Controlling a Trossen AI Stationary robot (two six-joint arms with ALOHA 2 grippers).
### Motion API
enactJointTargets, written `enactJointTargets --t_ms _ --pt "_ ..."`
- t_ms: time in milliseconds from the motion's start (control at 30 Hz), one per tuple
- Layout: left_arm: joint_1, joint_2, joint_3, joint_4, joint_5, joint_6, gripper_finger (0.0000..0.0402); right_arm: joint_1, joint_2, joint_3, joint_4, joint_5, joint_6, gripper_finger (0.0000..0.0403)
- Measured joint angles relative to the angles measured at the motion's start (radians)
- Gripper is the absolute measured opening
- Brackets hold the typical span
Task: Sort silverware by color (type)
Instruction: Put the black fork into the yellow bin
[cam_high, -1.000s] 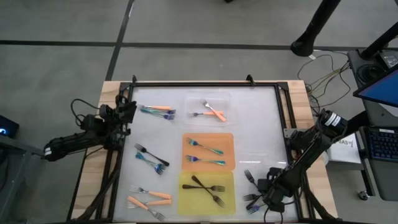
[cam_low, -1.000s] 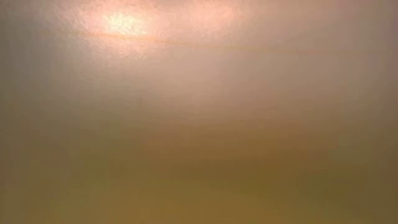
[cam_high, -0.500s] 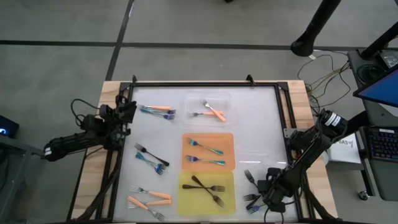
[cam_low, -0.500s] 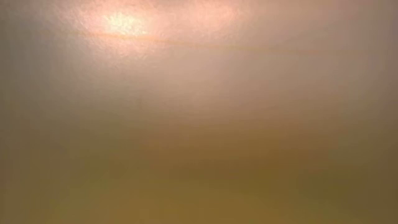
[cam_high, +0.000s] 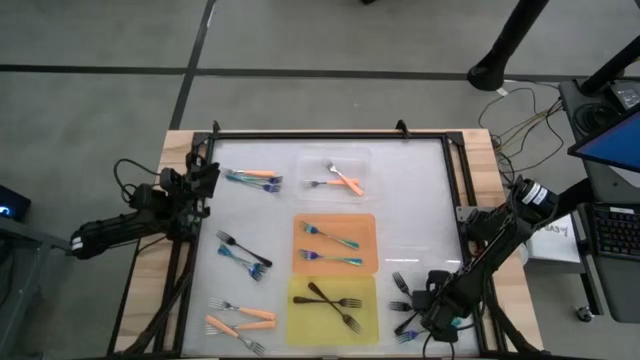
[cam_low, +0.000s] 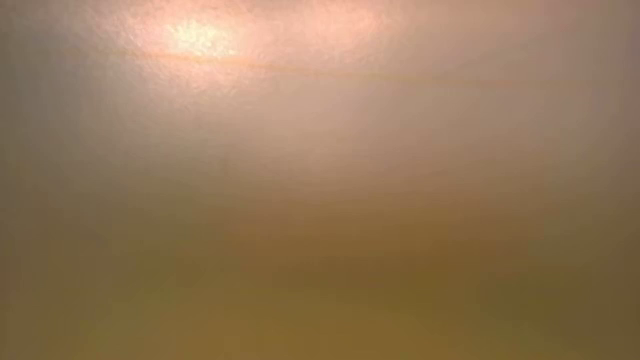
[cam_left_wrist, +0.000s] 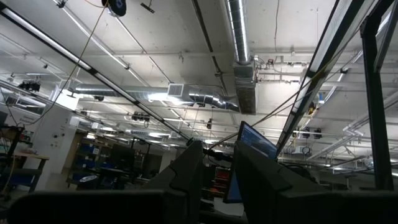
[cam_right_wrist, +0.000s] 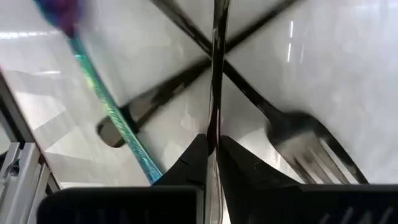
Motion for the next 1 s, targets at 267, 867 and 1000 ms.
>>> enactJointTargets --t_ms 267,867,1000 --pt "0.000 0.000 0.000 0.000 0.000 0.000 0.0075 0.000 -0.056 0.052 0.012 0.073 -0.076 0.0014" --pt "0.000 0.000 0.000 -0.008 0.000 0.000 0.0075 -0.120 -0.121 0.115 0.379 0.585 -0.498 0.0013" --pt "0.000 0.000 0.000 -0.008 0.000 0.000 0.0075 -0.186 -0.114 0.115 0.484 0.579 -0.597 0.0013"
